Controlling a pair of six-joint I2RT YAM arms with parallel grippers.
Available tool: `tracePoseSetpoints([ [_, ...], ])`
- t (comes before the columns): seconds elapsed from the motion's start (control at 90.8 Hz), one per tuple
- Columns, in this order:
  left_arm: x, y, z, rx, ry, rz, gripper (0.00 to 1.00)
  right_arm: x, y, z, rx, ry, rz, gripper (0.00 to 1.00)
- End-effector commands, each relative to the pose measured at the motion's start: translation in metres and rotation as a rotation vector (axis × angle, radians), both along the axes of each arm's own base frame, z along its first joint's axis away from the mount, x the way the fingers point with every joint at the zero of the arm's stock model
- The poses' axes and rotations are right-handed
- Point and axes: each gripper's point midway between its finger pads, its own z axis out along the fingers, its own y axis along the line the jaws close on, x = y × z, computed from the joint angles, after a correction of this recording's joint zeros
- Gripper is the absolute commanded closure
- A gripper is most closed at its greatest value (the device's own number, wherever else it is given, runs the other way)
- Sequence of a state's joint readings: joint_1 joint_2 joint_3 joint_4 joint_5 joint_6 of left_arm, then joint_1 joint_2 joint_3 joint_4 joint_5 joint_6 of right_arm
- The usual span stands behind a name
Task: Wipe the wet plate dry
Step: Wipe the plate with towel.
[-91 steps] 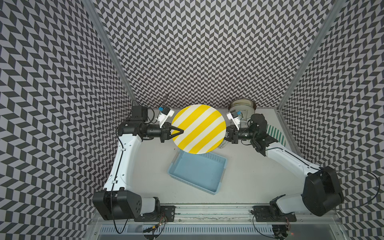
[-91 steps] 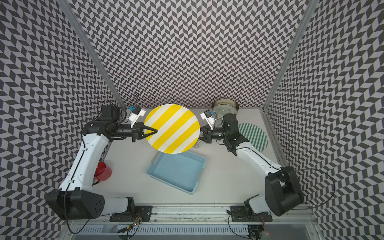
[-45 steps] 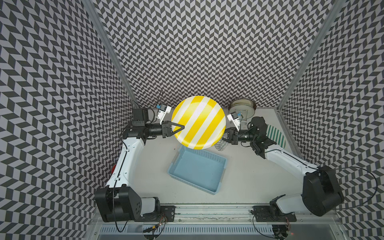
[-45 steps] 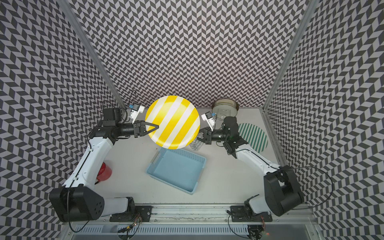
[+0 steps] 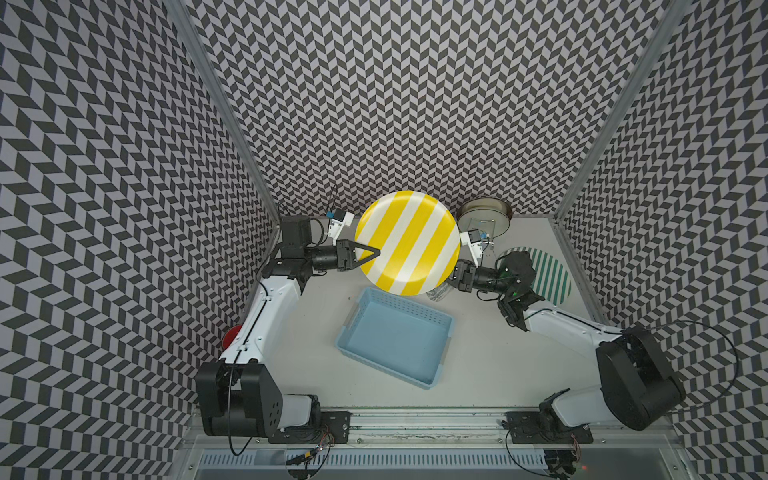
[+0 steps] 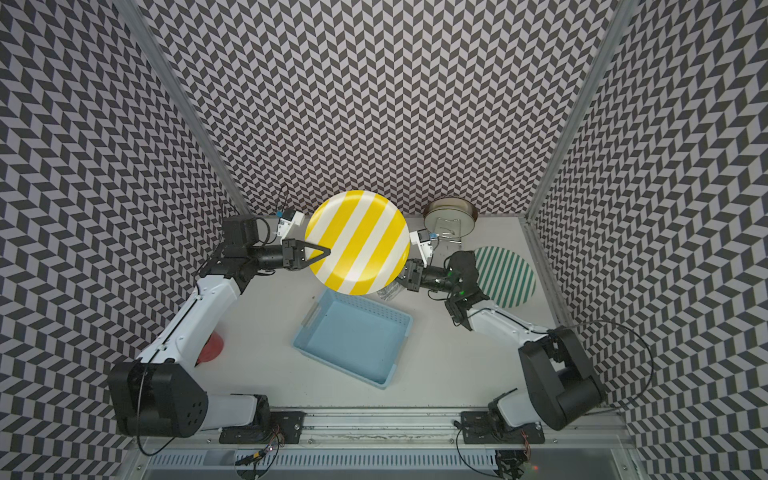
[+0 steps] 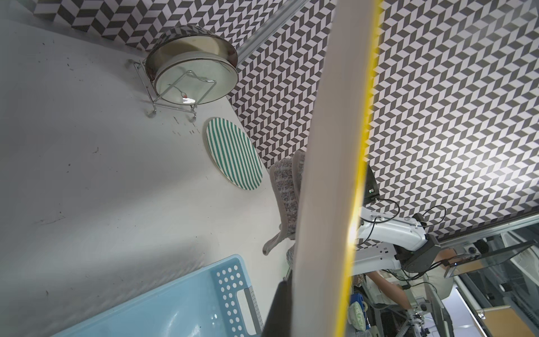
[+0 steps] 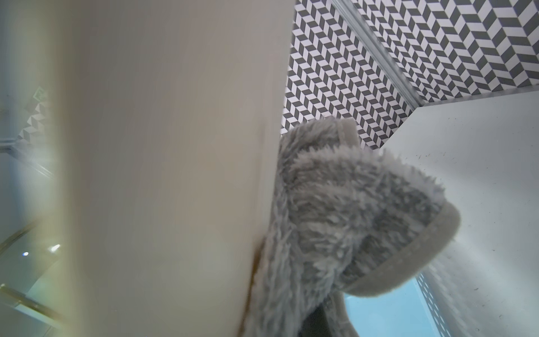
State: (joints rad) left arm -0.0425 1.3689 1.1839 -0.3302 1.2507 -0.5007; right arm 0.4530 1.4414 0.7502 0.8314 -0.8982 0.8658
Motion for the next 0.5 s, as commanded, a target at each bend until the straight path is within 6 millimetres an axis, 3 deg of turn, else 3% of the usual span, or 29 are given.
tracePoseSetpoints([
  [0.0,0.034,0.007,-0.011,0.052,0.045,0.165,1.0,-0.027,-0.002,0.064,0.153,-0.237,-0.007,1.0],
  [0.242,0.041,0.001,-0.011,0.014,0.118,0.172,1.0,-0.032,-0.004,0.08,0.223,-0.281,-0.116,1.0],
  [0.485,0.043,-0.006,-0.015,-0.007,0.153,0.152,1.0,-0.025,0.006,0.082,0.197,-0.31,-0.325,1.0],
])
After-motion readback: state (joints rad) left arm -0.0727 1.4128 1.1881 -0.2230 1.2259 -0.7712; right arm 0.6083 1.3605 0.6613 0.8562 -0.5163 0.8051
